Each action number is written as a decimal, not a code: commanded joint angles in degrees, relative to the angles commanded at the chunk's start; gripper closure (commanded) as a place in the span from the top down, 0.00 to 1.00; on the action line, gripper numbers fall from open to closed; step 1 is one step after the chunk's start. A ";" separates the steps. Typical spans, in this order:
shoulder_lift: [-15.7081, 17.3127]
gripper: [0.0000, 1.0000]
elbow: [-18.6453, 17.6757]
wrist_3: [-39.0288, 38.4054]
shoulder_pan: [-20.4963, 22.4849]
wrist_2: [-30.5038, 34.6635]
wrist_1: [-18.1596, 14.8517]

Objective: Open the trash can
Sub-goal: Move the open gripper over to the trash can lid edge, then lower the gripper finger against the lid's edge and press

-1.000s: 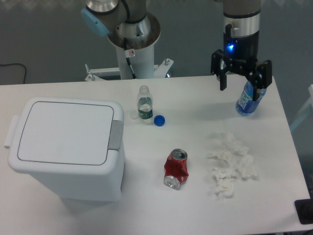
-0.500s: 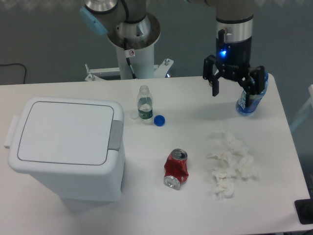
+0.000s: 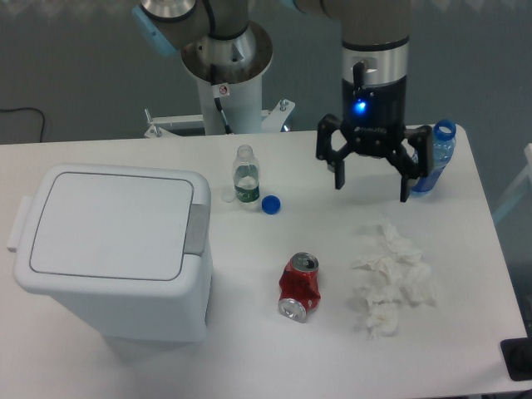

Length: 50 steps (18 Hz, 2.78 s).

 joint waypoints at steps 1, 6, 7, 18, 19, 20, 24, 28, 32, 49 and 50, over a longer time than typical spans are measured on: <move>0.00 1.00 0.00 -2.19 -0.35 -0.97 0.61; -0.09 1.00 0.00 -8.98 -2.90 -2.04 1.50; -0.09 1.00 0.00 -9.33 -3.43 -2.04 1.50; -0.79 1.00 0.00 -14.96 -10.28 -2.04 2.02; -0.88 1.00 0.00 -15.05 -10.98 -2.04 2.20; -0.97 1.00 -0.09 -15.05 -11.34 -2.04 2.20; -1.58 1.00 -0.09 -14.87 -12.31 -1.95 2.37; -1.76 1.00 -0.17 -14.79 -13.18 -1.95 2.37; -2.11 1.00 -0.53 -14.43 -13.36 -1.95 2.46; -2.81 1.00 -0.96 -14.34 -13.80 -1.77 3.25; -2.81 1.00 -0.96 -14.26 -13.72 -1.77 3.25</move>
